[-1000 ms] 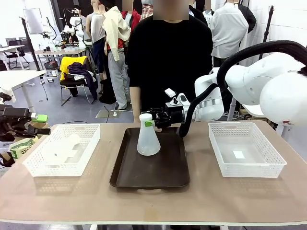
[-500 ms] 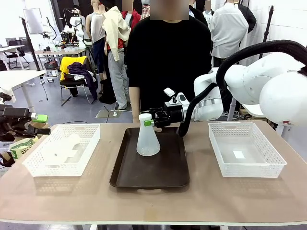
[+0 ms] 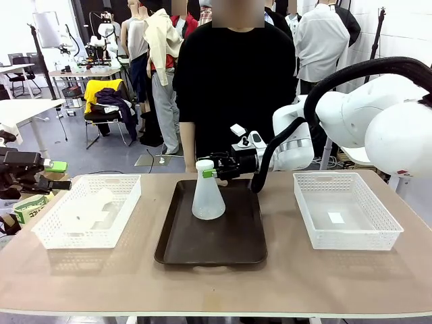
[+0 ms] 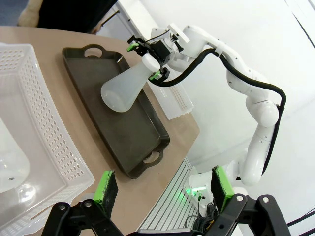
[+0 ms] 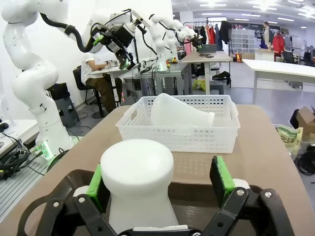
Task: Prepare the laboratory tools.
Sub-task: Pick up the Big flask that the person points to.
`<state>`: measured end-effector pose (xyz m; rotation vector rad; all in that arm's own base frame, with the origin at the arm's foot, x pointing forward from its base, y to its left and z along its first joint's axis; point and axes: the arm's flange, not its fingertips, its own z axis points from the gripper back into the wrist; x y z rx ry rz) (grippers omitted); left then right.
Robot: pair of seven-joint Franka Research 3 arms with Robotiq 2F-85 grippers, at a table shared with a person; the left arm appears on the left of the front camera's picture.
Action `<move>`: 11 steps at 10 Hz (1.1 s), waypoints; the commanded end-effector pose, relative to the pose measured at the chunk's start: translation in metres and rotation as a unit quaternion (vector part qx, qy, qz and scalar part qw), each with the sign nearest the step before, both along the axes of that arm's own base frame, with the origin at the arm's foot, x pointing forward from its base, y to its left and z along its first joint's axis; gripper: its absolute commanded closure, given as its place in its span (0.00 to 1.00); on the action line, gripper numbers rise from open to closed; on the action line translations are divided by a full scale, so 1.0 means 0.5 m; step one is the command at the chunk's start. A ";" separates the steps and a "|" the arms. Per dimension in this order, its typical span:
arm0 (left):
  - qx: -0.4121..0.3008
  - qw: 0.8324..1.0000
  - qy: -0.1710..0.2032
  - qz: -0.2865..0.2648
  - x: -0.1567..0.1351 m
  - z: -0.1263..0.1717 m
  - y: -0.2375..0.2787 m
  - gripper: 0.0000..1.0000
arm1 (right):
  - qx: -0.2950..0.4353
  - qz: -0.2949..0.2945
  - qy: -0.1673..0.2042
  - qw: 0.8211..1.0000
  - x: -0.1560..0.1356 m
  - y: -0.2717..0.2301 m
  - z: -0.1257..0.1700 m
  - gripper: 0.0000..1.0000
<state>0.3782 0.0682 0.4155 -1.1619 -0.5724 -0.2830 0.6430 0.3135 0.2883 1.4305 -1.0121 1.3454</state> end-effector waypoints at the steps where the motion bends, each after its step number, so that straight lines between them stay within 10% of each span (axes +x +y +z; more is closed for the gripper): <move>1: -0.007 1.000 -0.003 0.000 -0.001 0.002 0.002 0.00 | 0.001 0.000 -0.004 1.000 0.000 -0.001 0.001 0.00; 11: -0.007 1.000 -0.003 0.000 -0.001 0.002 0.002 0.00 | -0.025 0.007 0.026 0.999 -0.013 -0.021 0.026 0.00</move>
